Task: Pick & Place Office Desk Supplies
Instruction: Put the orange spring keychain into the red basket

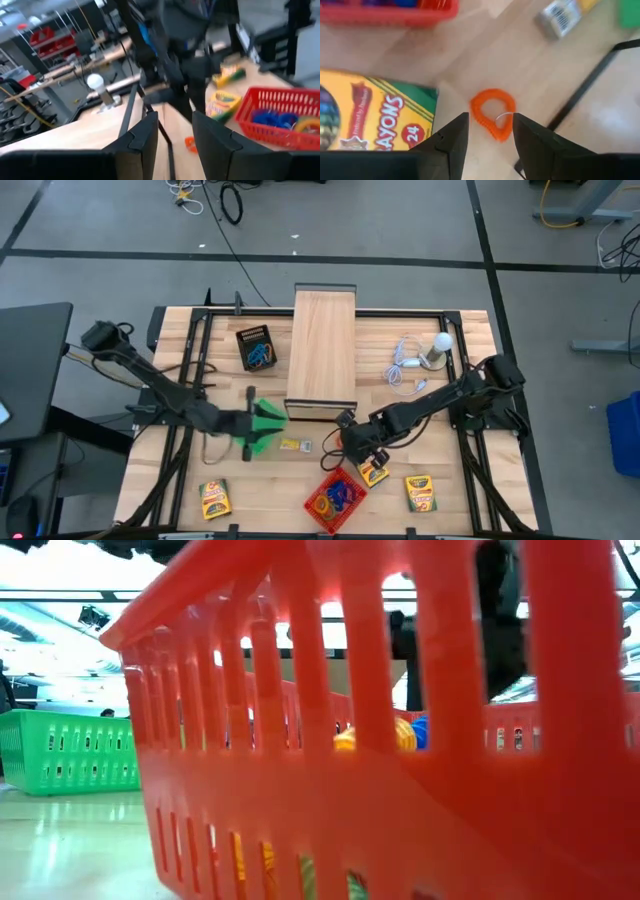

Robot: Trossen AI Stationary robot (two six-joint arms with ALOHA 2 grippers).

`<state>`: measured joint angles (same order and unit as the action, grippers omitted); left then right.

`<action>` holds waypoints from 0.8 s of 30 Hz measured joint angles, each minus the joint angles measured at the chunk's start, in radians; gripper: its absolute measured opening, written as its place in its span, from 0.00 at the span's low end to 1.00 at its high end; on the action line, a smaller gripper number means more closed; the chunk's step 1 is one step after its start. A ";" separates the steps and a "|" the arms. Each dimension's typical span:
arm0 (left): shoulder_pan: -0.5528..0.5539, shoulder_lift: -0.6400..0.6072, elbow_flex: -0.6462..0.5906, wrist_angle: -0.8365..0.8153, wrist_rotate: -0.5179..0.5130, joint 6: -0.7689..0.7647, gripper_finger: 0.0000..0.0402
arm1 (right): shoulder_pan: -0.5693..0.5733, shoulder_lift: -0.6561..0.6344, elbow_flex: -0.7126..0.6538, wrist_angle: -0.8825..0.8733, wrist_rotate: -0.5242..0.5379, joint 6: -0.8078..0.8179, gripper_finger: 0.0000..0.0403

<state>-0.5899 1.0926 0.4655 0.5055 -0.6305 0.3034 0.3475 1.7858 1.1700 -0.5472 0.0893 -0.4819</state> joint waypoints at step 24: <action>0.014 -0.086 -0.189 0.216 -0.024 -0.017 0.32 | -0.057 0.141 0.005 0.015 -0.031 -0.223 0.39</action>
<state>-0.5762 1.0069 0.2764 0.7211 -0.6540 0.2859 0.2907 1.9266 1.1751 -0.5318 0.0587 -0.7047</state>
